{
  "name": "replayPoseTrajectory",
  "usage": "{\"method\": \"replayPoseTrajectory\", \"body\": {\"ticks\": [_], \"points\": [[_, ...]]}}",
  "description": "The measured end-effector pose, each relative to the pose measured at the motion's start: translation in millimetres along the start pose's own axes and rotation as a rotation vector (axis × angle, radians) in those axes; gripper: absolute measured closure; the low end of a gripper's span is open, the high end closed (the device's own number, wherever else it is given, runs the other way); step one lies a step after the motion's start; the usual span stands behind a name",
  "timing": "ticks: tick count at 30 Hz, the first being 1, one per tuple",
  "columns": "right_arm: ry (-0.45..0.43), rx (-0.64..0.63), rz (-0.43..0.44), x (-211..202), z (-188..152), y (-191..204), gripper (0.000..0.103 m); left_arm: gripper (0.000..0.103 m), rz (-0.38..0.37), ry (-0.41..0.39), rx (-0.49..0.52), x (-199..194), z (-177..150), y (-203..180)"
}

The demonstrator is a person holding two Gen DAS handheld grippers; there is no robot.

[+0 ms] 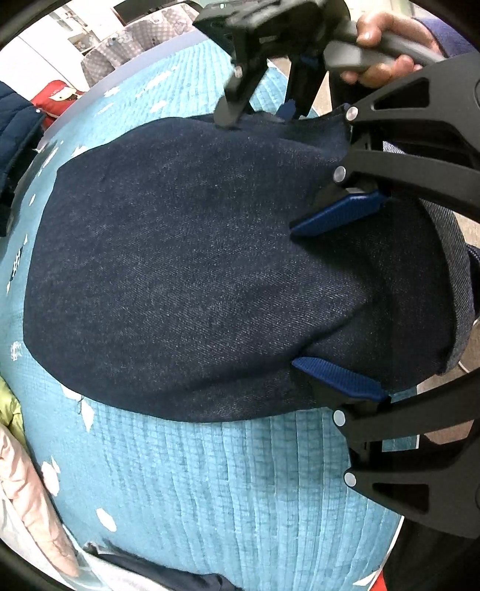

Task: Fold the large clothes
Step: 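Press the folded shirt flat with the left tool while the right tool tucks the folded edge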

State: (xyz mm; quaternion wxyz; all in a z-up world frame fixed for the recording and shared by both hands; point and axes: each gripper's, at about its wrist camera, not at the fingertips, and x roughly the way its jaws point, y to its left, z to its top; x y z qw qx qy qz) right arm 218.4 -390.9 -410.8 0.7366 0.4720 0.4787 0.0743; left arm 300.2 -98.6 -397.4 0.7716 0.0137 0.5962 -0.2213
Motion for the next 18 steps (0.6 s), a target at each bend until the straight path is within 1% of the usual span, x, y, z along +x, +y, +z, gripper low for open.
{"method": "replayPoseTrajectory", "body": {"ticks": [1, 3, 4, 5, 6, 7, 8, 10, 12, 14, 16, 17, 18], "points": [[0.006, 0.022, 0.003, 5.2, 1.2, -4.0, 0.015, 0.034, -0.016, -0.001, -0.004, -1.5, 0.3, 2.1], [-0.001, 0.021, -0.001, 8.4, 3.3, -5.9, 0.017, 0.033, -0.064, -0.010, -0.027, -7.4, 0.8, 9.7], [-0.004, 0.009, -0.026, 7.7, 3.2, -5.0, 0.025, 0.031, -0.111, -0.020, -0.061, -12.8, 0.2, 18.7], [-0.009, -0.013, -0.061, 6.2, 2.7, -3.4, 0.042, 0.030, -0.144, -0.031, -0.095, -16.0, -0.2, 29.1], [-0.013, -0.023, -0.069, 5.2, 1.9, -3.6, 0.051, 0.031, -0.156, -0.044, -0.160, -19.4, -1.0, 43.9], [-0.018, -0.013, -0.061, 4.3, 1.2, -6.0, 0.056, 0.031, -0.158, -0.051, -0.217, -20.9, -1.2, 57.5], [-0.023, -0.003, -0.052, 4.0, 0.6, -8.0, 0.060, 0.031, -0.182, -0.055, -0.257, -20.9, -1.4, 68.0], [-0.031, -0.018, -0.065, 6.3, 0.6, -6.2, 0.063, 0.030, -0.215, -0.043, -0.280, -17.4, -0.9, 77.1], [-0.039, -0.046, -0.090, 6.0, -2.7, -0.3, 0.065, 0.030, -0.192, -0.040, -0.256, -14.9, 1.8, 75.1], [-0.042, -0.058, -0.101, 7.1, -3.3, 3.4, 0.067, 0.028, -0.183, -0.055, -0.244, -12.3, 6.0, 72.6], [-0.041, -0.055, -0.102, 7.1, -4.2, 3.5, 0.068, 0.026, -0.186, -0.034, -0.229, -1.4, 7.6, 67.1], [-0.041, -0.060, -0.111, 7.5, -4.8, 5.5, 0.068, 0.027, -0.165, -0.012, -0.207, 6.2, 7.8, 61.6], [-0.040, -0.064, -0.118, 7.8, -4.8, 6.6, 0.068, 0.027, -0.127, -0.017, -0.187, 7.0, 9.2, 57.3]]}}
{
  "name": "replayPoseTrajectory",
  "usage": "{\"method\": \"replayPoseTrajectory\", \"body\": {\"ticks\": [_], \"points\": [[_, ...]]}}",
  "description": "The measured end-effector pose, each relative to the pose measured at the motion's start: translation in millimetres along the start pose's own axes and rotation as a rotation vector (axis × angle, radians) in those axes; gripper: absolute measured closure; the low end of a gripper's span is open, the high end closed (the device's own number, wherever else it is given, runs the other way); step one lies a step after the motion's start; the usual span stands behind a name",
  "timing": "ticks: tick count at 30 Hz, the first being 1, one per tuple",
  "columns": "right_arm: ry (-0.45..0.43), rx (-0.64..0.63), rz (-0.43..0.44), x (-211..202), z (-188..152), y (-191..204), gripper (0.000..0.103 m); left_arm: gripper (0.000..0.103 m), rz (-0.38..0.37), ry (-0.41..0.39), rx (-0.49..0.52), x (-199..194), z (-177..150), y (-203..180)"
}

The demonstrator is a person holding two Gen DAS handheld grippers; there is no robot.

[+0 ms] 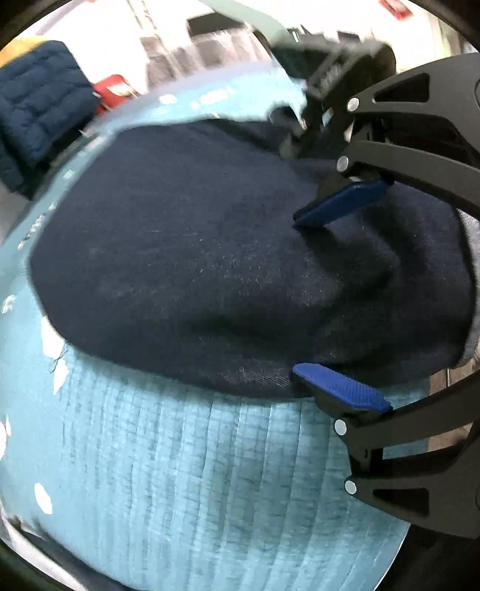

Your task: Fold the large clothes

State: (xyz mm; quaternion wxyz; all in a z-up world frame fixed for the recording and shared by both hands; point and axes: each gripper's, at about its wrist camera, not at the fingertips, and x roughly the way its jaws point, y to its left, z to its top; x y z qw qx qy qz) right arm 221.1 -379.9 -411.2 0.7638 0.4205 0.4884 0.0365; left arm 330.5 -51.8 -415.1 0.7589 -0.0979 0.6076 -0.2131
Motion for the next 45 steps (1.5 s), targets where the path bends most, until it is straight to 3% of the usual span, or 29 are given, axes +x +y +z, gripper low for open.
{"method": "replayPoseTrajectory", "body": {"ticks": [3, 5, 7, 10, 12, 18, 21, 24, 26, 28, 31, 35, 40, 45], "points": [[0.008, 0.007, 0.006, 1.0, 1.2, -0.2, 0.068, 0.026, -0.006, -0.114, 0.005, -24.4, 0.3, -3.4], [0.009, 0.009, 0.004, 3.0, 1.6, 0.5, 0.068, 0.026, 0.040, -0.113, -0.025, -30.0, 1.7, 8.8], [0.008, 0.009, 0.000, 3.2, 1.5, 0.8, 0.068, 0.026, 0.033, -0.157, -0.066, -39.9, 1.7, 24.5], [0.009, 0.013, -0.002, 4.8, 2.3, 1.3, 0.068, 0.023, 0.022, -0.096, -0.106, -31.3, 4.1, 38.9], [0.010, 0.019, -0.001, 5.3, 2.4, 1.0, 0.068, 0.023, -0.040, 0.000, -0.136, -9.3, 4.5, 45.4], [0.015, 0.030, -0.006, 5.0, 4.7, 0.2, 0.068, 0.023, -0.059, 0.022, -0.124, 2.1, 8.2, 38.7], [0.015, 0.026, -0.022, 4.5, 4.3, 5.9, 0.068, 0.023, -0.136, 0.051, -0.138, 9.2, 13.1, 24.2], [0.026, -0.011, -0.044, 7.6, 1.8, 18.7, 0.068, 0.023, -0.094, 0.038, -0.053, 11.3, 7.0, 9.0], [0.013, -0.067, -0.064, 6.5, -1.7, 34.6, 0.080, 0.041, -0.059, 0.009, 0.000, 7.8, 8.4, 1.2], [-0.020, -0.146, -0.084, 1.3, -6.1, 59.8, 0.083, 0.062, -0.042, -0.026, 0.067, -2.9, 7.2, -4.5], [-0.060, -0.232, -0.112, -3.8, -10.6, 95.6, 0.086, 0.074, -0.071, -0.073, 0.091, -21.1, 9.6, -3.7], [-0.108, -0.370, -0.110, -11.5, -18.6, 151.3, 0.088, 0.080, -0.067, -0.194, 0.184, -65.3, 14.0, -9.6], [-0.155, -0.501, -0.060, -14.4, -25.5, 219.7, 0.089, 0.082, -0.082, -0.302, 0.220, -123.4, 24.0, 9.0], [-0.156, -0.622, 0.040, 10.3, -27.9, 302.0, 0.088, 0.082, -0.079, -0.398, 0.193, -183.3, 60.2, 47.0]]}}
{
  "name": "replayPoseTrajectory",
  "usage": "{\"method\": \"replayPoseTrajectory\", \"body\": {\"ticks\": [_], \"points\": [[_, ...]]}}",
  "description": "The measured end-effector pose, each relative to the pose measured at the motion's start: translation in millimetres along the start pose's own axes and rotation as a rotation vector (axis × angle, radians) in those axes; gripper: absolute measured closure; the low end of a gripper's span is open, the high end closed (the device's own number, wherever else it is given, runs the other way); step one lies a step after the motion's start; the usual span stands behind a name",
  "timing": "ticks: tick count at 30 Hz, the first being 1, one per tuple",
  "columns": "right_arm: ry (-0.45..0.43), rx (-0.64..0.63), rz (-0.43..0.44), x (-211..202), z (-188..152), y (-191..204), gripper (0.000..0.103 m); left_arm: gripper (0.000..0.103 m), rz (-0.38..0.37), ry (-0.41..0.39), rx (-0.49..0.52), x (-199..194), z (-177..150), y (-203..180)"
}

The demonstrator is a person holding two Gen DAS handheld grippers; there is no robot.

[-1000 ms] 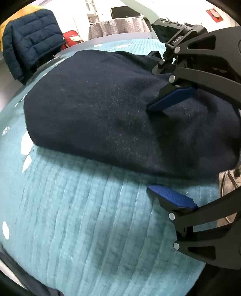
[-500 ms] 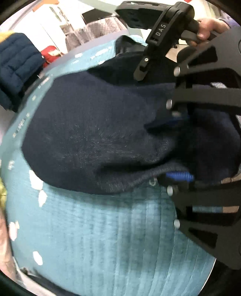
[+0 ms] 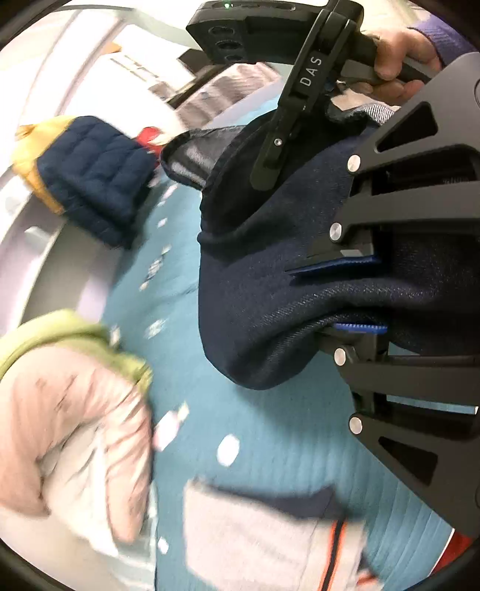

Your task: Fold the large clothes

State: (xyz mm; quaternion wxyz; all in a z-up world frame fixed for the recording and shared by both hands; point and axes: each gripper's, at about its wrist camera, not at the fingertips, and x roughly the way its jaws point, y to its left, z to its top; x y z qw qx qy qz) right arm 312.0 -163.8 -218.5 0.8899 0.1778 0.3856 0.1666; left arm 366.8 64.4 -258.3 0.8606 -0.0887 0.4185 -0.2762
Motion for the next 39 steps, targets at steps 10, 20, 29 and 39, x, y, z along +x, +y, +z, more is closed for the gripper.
{"method": "replayPoseTrajectory", "body": {"ticks": [10, 20, 29, 39], "points": [[-0.013, -0.081, 0.282, 134.0, 47.6, 148.0, 0.088, 0.082, 0.269, -0.177, 0.063, -105.6, 75.5, 151.3], [0.383, 0.065, 0.164, 281.9, -76.5, 131.4, 0.076, 0.054, 0.482, 0.057, -0.059, -52.6, -3.2, 287.2], [0.401, 0.138, 0.048, 264.6, -94.9, 81.1, 0.035, 0.020, 0.564, 0.021, -0.145, -76.3, -30.4, 281.5], [0.361, 0.038, 0.014, 161.2, -77.4, 51.9, 0.033, 0.012, 0.691, -0.075, -0.121, -150.4, -40.4, 176.6]]}}
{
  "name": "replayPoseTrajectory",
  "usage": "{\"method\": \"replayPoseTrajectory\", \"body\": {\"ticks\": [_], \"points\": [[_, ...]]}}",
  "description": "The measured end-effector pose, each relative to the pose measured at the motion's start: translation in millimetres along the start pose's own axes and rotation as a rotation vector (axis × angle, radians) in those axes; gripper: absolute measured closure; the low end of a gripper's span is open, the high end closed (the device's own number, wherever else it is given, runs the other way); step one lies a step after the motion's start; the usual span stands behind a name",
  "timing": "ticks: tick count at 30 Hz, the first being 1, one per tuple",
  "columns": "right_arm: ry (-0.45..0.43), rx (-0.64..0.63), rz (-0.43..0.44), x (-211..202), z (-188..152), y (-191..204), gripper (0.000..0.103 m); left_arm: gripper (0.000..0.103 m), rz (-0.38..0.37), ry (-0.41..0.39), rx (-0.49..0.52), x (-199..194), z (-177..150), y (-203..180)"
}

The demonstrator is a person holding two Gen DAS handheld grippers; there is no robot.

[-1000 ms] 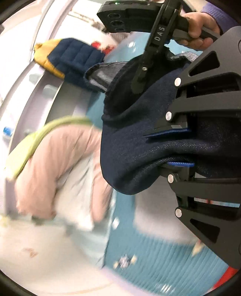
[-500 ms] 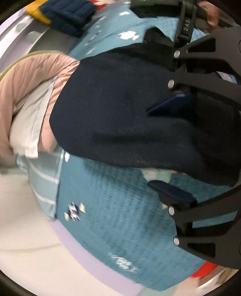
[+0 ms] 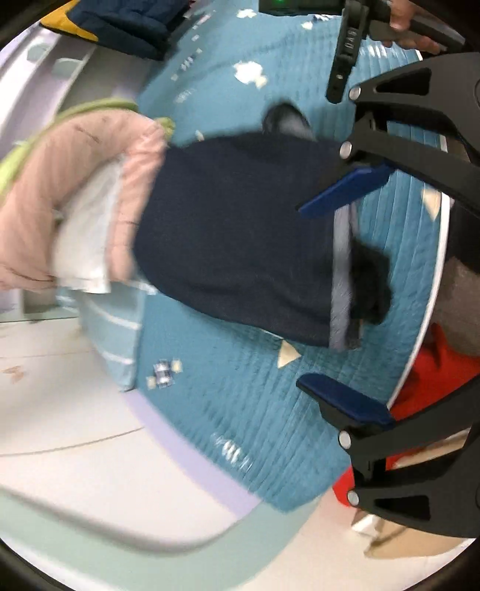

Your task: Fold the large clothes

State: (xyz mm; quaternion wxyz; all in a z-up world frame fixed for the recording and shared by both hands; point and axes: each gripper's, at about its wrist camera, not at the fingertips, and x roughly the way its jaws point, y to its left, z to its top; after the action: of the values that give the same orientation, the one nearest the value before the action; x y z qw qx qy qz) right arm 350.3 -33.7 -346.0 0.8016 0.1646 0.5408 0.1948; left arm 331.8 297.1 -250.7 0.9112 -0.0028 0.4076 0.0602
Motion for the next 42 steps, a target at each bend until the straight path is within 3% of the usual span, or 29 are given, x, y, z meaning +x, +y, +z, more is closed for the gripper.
{"method": "replayPoseTrajectory", "body": {"ticks": [2, 4, 8, 12, 17, 27, 42], "points": [[-0.047, -0.063, -0.007, -42.9, -6.8, 16.6, 0.031, 0.011, -0.011, -0.060, -0.014, -40.6, 2.3, -16.2], [-0.088, -0.119, -0.047, -90.3, -16.7, 34.8, 0.019, 0.007, -0.032, -0.094, -0.021, -83.3, 3.4, -39.9], [-0.235, -0.211, -0.077, -181.1, -38.9, 59.1, 0.009, 0.006, -0.060, -0.153, 0.009, -147.3, 3.4, -84.6], [-0.412, -0.292, -0.143, -262.4, -65.2, 80.6, 0.008, 0.005, -0.083, -0.242, 0.035, -210.9, -5.5, -125.4], [-0.570, -0.329, -0.205, -328.6, -96.9, 87.1, 0.008, 0.005, -0.098, -0.321, 0.071, -274.1, -15.2, -156.5], [-0.748, -0.390, -0.226, -403.9, -146.1, 106.4, 0.008, 0.005, -0.118, -0.447, 0.071, -361.7, -35.8, -171.8], [-0.896, -0.421, -0.243, -449.4, -181.2, 118.8, 0.008, 0.005, -0.061, -0.595, 0.072, -422.5, -51.8, -178.9]]}}
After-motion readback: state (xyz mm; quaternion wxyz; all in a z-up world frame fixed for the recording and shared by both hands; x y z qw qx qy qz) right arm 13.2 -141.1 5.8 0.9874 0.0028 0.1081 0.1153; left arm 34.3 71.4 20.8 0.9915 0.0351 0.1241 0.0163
